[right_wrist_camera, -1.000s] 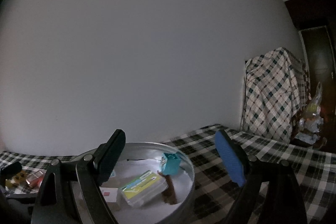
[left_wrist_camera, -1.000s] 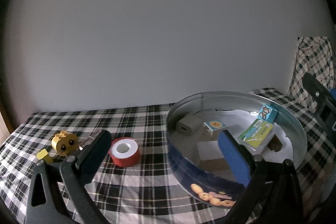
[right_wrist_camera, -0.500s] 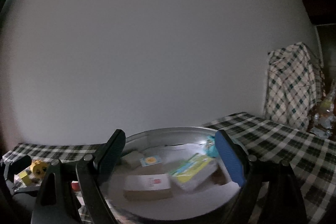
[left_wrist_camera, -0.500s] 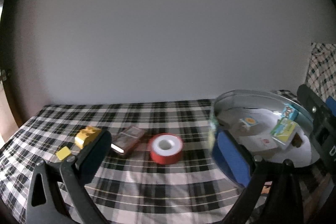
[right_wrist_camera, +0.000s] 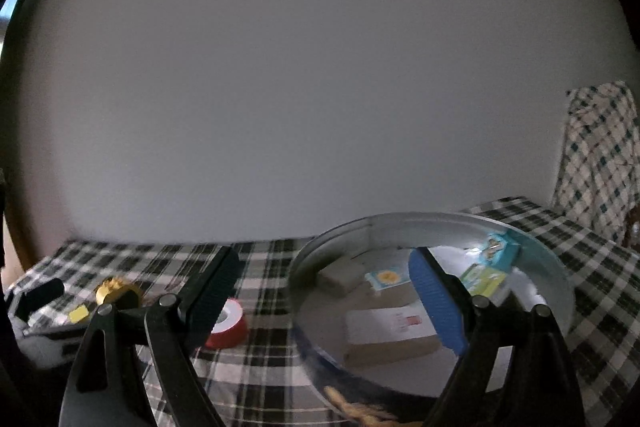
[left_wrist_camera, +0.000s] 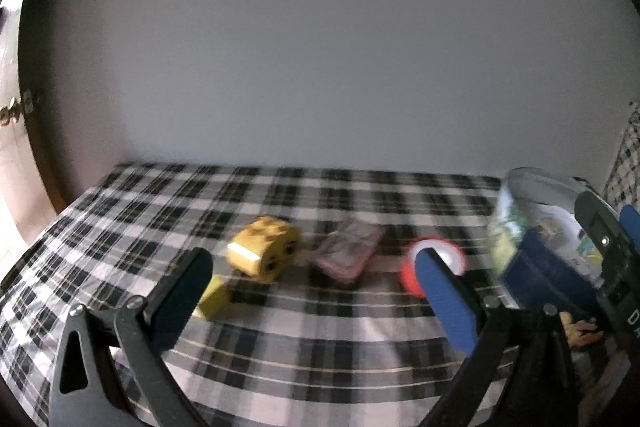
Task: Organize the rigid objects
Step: 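Grasp the yellow cube with the left tool while the right tool grasps the red tape roll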
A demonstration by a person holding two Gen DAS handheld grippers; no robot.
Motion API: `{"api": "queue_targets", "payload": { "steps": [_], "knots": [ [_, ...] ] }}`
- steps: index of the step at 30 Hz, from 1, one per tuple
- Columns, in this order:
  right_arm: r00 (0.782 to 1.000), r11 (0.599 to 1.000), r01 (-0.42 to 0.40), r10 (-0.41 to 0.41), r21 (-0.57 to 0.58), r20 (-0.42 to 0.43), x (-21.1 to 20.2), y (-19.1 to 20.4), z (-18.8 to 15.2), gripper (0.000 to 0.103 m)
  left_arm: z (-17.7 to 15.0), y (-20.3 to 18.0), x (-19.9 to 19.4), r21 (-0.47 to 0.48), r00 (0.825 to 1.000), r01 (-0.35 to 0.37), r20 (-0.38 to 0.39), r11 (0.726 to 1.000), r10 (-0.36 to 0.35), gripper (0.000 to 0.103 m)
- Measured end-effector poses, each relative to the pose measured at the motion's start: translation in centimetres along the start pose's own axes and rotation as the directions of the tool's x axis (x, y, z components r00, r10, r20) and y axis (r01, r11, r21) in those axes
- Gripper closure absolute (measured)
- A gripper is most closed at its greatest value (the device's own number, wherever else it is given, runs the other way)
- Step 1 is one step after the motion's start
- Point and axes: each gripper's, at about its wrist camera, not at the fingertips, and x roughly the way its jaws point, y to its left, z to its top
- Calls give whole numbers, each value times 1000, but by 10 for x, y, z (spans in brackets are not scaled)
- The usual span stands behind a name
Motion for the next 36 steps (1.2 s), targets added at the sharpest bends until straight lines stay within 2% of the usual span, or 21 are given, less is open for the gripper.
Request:
{"api": "queue_targets", "payload": {
  "steps": [4, 9, 14, 20, 23, 27, 30, 32, 34, 36],
  "knots": [
    [999, 999, -30, 29, -45, -25, 7, 18, -2, 14, 1, 30, 6, -22, 999, -37, -39, 999, 36, 1],
    [996, 994, -79, 75, -75, -45, 14, 38, -3, 14, 1, 66, 19, -79, 993, -50, -113, 996, 41, 1],
    [986, 987, -131, 120, -93, -118, 31, 59, -3, 14, -2, 82, 31, -100, 983, -58, -178, 993, 39, 1],
    [940, 975, -207, 174, -83, -293, 69, 81, -8, 14, -6, 88, 40, -79, 971, -64, -236, 995, 44, 1],
    [915, 976, -199, 155, -82, -372, 89, 89, -11, 14, -8, 88, 45, -67, 964, -63, -263, 996, 43, 1],
    [912, 976, -171, 104, -137, -397, 100, 102, -15, 14, -10, 89, 53, -64, 953, -72, -300, 995, 49, 1],
    [903, 963, -203, 114, -177, -415, 103, 116, -19, 15, -10, 92, 59, -60, 945, -97, -318, 994, 73, 1],
    [896, 958, -199, 93, -205, -435, 107, 122, -22, 15, -10, 94, 64, -65, 944, -98, -323, 993, 72, 1],
    [879, 959, -201, 87, -201, -468, 114, 121, -24, 15, -10, 94, 68, -63, 941, -107, -330, 992, 80, 1],
    [853, 964, -201, 87, -171, -514, 125, 119, -27, 17, -10, 93, 73, -52, 936, -111, -342, 992, 87, 1]
  ]
}}
